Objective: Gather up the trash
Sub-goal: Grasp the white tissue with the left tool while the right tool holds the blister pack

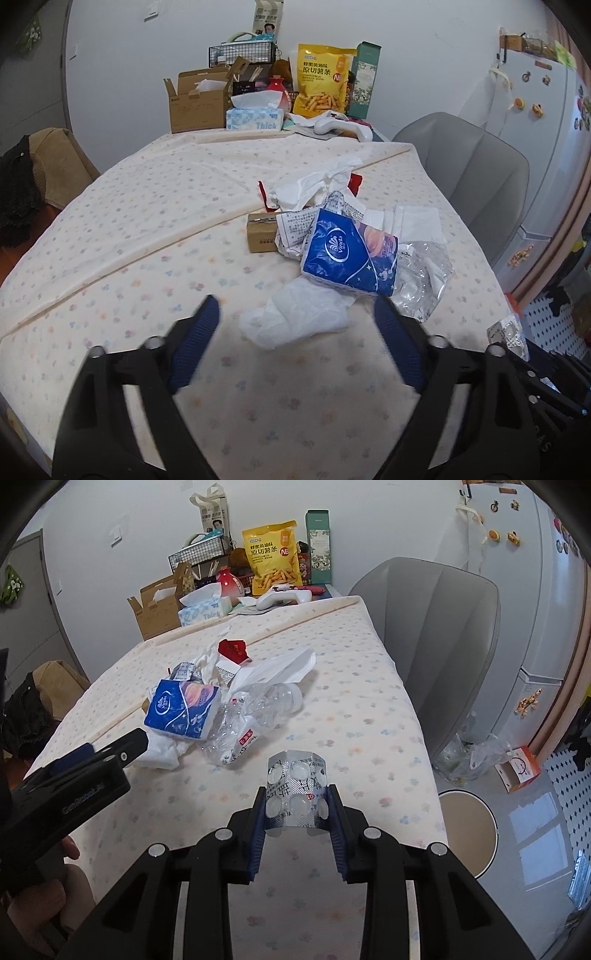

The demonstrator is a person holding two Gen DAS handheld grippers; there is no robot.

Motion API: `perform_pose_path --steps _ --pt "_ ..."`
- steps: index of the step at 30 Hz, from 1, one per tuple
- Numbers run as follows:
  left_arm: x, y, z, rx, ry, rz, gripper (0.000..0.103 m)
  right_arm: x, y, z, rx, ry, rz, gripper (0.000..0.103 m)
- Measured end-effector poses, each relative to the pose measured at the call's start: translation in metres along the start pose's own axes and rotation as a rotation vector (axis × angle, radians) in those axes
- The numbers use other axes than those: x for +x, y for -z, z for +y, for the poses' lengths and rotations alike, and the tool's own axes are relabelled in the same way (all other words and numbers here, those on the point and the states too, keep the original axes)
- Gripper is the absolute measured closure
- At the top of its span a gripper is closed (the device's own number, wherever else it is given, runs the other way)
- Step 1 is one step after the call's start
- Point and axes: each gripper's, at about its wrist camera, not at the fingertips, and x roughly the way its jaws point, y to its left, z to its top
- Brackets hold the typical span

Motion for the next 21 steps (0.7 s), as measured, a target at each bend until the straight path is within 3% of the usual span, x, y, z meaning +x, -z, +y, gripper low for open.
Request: perform_pose_path --steps 1,3,5,21 --pt "0.005 0.000 0.001 -0.004 0.001 0.021 0.044 0.001 0.000 -0.001 0.001 -0.002 0.002 0.072" --pt "0.011 0.003 0.004 -0.022 0.011 0.054 0.082 0.001 0.000 -0.001 -0.001 -0.005 0.007 0.072" --pt "0.013 0.006 0.008 -0.042 0.019 0.077 0.097 0.001 0.001 0.000 -0.007 -0.009 0.007 0.072" --pt "-0.055 0.020 0.010 -0.058 -0.026 -0.069 0.099 -0.042 0.007 0.010 -0.034 -0.016 -0.083 0.072"
